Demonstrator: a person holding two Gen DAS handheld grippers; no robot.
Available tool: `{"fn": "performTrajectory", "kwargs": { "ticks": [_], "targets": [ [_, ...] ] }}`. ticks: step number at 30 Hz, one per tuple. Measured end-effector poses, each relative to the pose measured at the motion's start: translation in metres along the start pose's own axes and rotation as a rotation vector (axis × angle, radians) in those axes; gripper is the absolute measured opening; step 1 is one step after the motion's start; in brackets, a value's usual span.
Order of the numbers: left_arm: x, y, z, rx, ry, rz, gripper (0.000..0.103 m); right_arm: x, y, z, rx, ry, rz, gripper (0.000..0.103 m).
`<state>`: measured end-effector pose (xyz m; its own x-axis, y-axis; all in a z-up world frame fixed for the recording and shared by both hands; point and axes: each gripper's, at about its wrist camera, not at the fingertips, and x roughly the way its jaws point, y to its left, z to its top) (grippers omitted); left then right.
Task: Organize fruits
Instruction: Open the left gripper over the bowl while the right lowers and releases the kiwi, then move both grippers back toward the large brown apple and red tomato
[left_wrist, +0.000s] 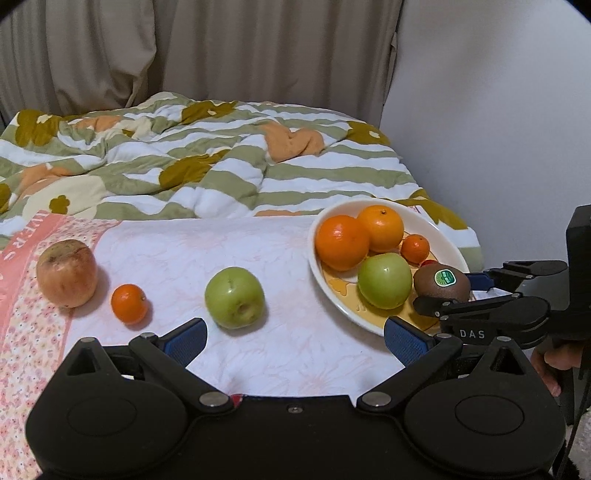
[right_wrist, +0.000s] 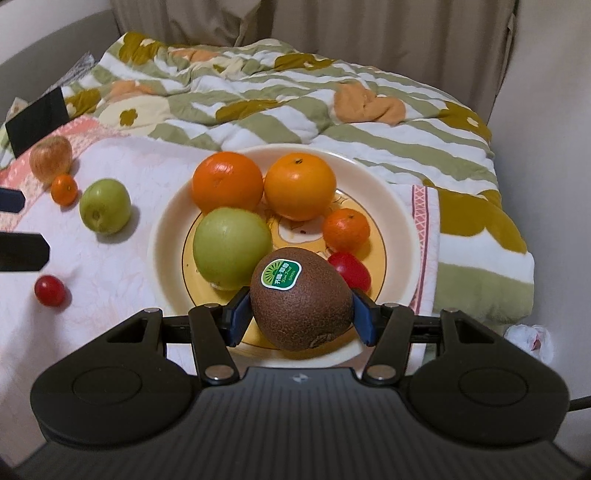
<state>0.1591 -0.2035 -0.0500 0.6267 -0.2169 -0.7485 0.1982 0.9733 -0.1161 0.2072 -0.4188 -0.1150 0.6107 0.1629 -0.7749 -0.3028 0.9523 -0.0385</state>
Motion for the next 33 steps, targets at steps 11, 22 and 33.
{"fn": "performTrajectory", "kwargs": {
  "ticks": [11,22,33],
  "targets": [
    [-0.013,-0.006,-0.004,0.002,-0.030,0.000,0.103,-0.032,0.002,-0.004,0.016,-0.095,-0.044,0.103],
    [-0.064,-0.013,-0.012,0.004,-0.114,0.012,0.103,-0.092,-0.003,-0.008,0.091,-0.130,-0.032,0.103],
    [-0.135,-0.003,-0.034,-0.028,-0.259,0.106,0.103,-0.161,0.019,-0.009,0.092,-0.220,-0.027,0.103]
  ]
}}
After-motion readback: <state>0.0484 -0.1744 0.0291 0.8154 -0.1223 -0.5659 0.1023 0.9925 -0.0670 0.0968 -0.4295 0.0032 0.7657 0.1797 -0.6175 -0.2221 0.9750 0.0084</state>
